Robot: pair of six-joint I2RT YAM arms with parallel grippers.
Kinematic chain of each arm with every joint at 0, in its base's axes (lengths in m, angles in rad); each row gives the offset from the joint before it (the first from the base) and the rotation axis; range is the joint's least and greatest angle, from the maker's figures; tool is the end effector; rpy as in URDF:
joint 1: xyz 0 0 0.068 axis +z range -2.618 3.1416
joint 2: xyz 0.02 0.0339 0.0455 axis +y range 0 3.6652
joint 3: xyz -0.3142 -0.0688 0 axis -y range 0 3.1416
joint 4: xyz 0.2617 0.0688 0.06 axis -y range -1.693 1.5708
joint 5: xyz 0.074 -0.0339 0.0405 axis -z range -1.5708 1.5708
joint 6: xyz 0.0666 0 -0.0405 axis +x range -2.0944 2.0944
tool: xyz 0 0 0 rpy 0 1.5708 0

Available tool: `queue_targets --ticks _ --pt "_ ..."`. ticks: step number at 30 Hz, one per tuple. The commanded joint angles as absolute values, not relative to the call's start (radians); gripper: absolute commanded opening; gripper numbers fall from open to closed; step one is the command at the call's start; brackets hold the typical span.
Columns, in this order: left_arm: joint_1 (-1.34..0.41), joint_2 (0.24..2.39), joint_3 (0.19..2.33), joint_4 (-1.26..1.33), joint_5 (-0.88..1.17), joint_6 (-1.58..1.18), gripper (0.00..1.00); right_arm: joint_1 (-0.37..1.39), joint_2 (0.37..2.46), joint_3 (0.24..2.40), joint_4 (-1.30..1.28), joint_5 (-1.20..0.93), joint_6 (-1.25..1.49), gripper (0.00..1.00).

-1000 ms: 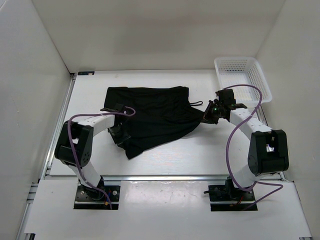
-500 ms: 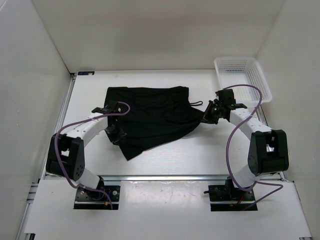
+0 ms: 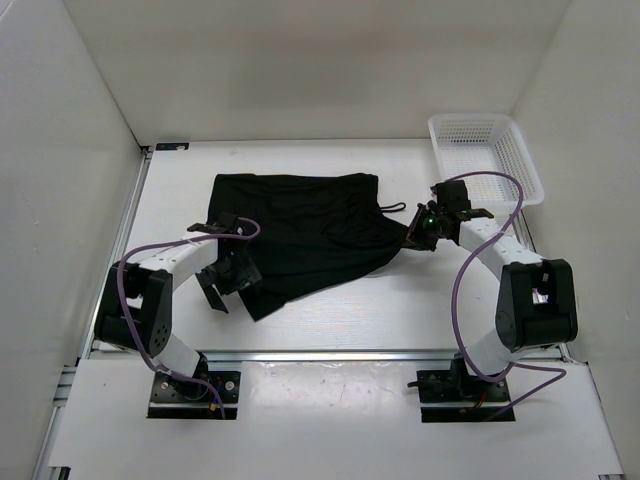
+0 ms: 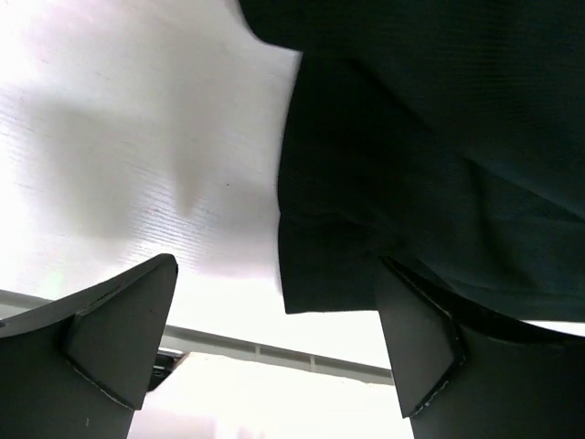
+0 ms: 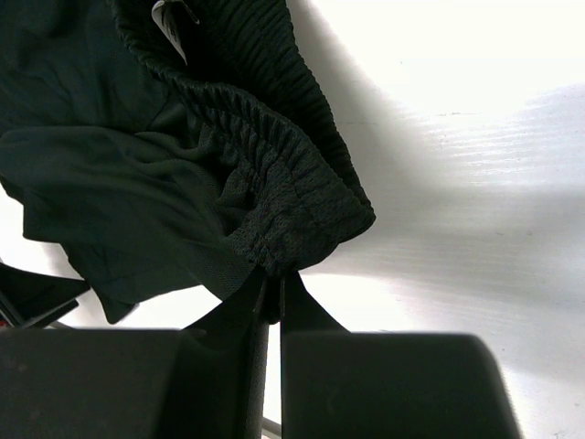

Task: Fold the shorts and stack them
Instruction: Flatten the shorts out

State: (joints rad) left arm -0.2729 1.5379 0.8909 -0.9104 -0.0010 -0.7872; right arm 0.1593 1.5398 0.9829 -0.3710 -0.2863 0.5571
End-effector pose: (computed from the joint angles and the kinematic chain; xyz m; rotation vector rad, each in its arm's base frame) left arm 0.2471 -0.0691 0.1771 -0.7959 3.0266 -0.0092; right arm 0.3394 0.0736 0.2298 0.3858 2.5367 0.6452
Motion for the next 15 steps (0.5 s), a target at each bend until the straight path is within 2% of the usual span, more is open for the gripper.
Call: queue_targets --ticks 1,4,8,9,13,15 --pt "-0.265 1.509 0.862 -0.885 0.017 -0.805 1.0 0.163 1.523 0.979 -0.386 -0.264 0.541 0.0" --pt "-0.265 1.509 0.848 -0.851 0.041 -0.817 1.0 0.163 1.513 0.979 -0.397 -0.255 0.541 0.0" --pt "-0.265 1.476 0.839 -0.833 0.032 -0.818 0.9 0.163 1.513 0.979 -0.397 -0.255 0.541 0.0" --pt "-0.265 1.462 0.839 -0.833 0.032 -0.818 0.79 0.163 1.513 0.979 -0.397 -0.265 0.541 0.0" --pt "-0.265 1.462 0.857 -0.815 -0.003 -0.818 0.59 0.163 1.513 0.969 -0.388 -0.274 0.541 0.0" --pt "-0.265 1.509 0.882 -0.815 -0.003 -0.805 0.57 0.163 1.513 0.969 -0.379 -0.275 0.541 0.0"
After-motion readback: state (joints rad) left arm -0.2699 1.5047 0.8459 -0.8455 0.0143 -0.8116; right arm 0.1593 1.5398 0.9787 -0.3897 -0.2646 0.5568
